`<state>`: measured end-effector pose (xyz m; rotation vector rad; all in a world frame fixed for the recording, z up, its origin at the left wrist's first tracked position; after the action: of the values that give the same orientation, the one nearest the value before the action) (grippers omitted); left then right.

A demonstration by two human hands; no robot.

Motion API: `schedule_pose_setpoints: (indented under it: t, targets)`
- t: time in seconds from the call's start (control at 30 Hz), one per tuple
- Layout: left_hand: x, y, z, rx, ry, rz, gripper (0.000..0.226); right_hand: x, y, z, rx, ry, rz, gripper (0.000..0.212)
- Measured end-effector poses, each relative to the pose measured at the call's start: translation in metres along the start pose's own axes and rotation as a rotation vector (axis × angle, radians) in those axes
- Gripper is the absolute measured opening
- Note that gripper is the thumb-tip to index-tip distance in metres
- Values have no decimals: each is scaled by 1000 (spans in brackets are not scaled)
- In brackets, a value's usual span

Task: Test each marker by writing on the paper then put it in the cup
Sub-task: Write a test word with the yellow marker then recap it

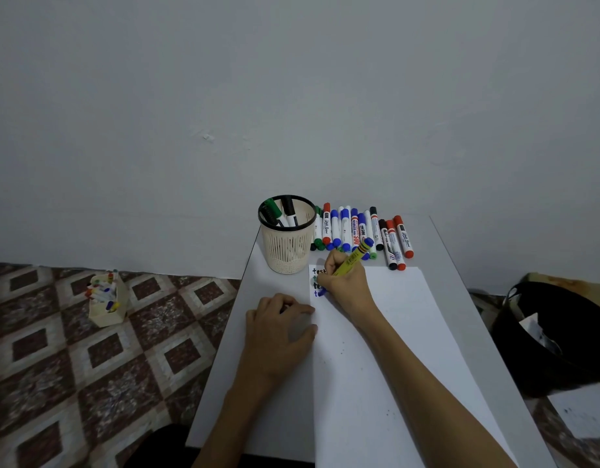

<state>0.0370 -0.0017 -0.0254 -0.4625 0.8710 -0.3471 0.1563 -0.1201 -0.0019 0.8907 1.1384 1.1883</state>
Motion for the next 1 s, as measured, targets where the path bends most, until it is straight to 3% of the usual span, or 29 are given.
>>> schedule_pose_setpoints:
  t: [0.17,0.43,0.6,1.0]
  targets:
    - [-2,-1,1,5,-11,-1,41,-2,-3,0,8,-74,27,33]
    - [-2,-1,1,8,1,16,43,-1,-3,1,27,-36,-15,32]
    - [-1,0,1,3,-10,11,40,-5,-4,2,36,-132,63,28]
    - [-2,-1,2,21,3,17,40,-1,-7,1,27,-87,38,29]
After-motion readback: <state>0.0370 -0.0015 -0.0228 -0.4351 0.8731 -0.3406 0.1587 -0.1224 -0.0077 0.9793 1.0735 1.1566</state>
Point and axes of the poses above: each hand's wrist, its own z-axis towards the middle knuckle, its own x-axis out of the palm, y = z × x, the point moved 2 cm from there along z, towards the middle knuckle, and after that the axes turned 13 degrees about -y, right-handed, at the moved point
